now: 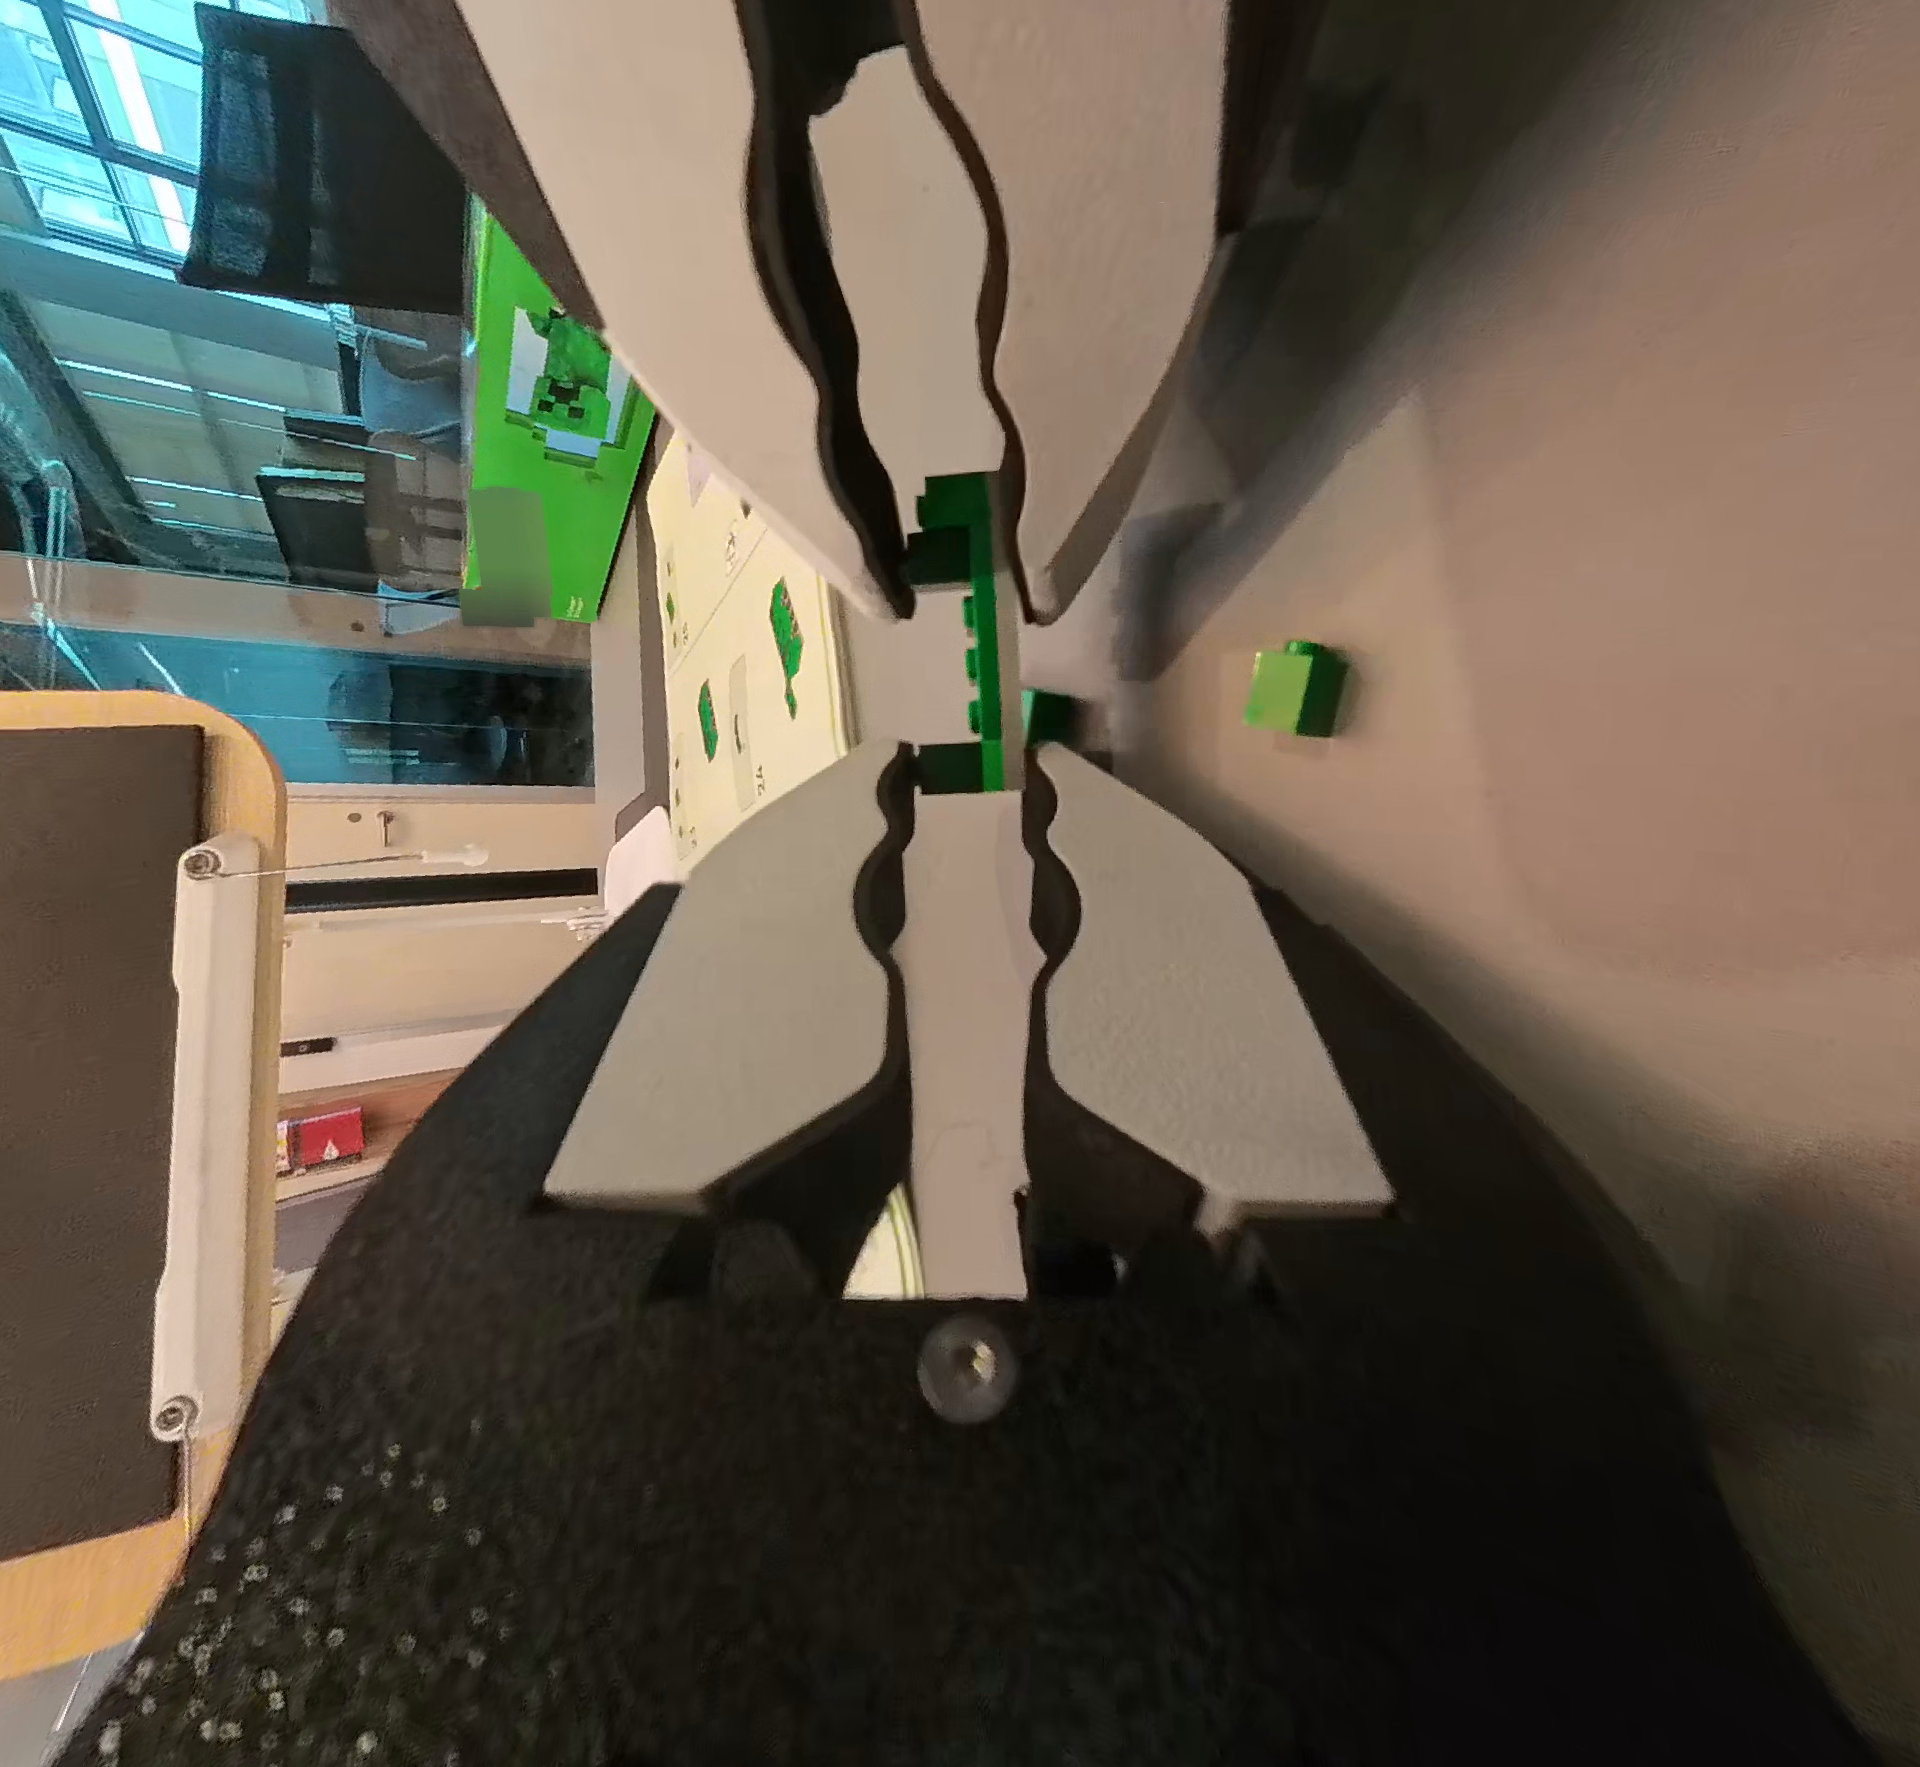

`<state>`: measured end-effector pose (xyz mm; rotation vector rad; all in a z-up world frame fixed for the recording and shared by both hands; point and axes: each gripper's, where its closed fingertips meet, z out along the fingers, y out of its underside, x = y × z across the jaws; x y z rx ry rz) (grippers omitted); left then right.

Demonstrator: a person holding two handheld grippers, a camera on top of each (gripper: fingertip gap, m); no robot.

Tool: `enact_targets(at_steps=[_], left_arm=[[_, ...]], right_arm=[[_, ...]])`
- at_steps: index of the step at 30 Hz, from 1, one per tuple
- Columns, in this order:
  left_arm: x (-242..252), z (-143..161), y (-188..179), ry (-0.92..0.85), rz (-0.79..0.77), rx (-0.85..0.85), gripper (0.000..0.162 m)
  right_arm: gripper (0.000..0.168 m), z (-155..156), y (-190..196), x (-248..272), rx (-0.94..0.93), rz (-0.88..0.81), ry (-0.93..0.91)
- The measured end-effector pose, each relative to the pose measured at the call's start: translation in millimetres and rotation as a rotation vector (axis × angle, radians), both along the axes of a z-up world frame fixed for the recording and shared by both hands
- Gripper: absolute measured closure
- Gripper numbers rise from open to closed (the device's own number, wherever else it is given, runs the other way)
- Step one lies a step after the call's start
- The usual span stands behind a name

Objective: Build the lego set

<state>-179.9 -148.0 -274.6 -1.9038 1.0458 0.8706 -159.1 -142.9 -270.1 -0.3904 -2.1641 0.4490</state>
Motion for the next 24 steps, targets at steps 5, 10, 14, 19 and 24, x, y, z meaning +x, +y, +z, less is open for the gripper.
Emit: enact_targets(at_steps=[5,10,14,19,24], left_arm=[[2.5,-0.9,-0.3,-0.013,-0.014,-0.004,0.143],[0.7,3.5,0.0,-0.103,-0.008,0.021,0.143],[12.9,7.3,-2.0,-0.284,-0.072,0.022,0.143],[27.1,9.8,-7.4,-0.514,-0.159,-0.025,0.143],[40.8,14.3,-13.5,-0.67,-0.246,-0.064,0.143]], right_arm=[[0.149,-0.9,-0.5,2.2,-0.009,0.035,-0.014],[0.148,6.7,-3.0,-0.9,-0.148,0.0,0.014],[0.126,18.9,-1.1,3.1,-0.319,0.013,0.022],[0.133,33.1,-15.3,17.9,-0.489,0.139,-0.013],[0.141,34.9,-24.5,26.1,-0.546,0.201,-0.062]])
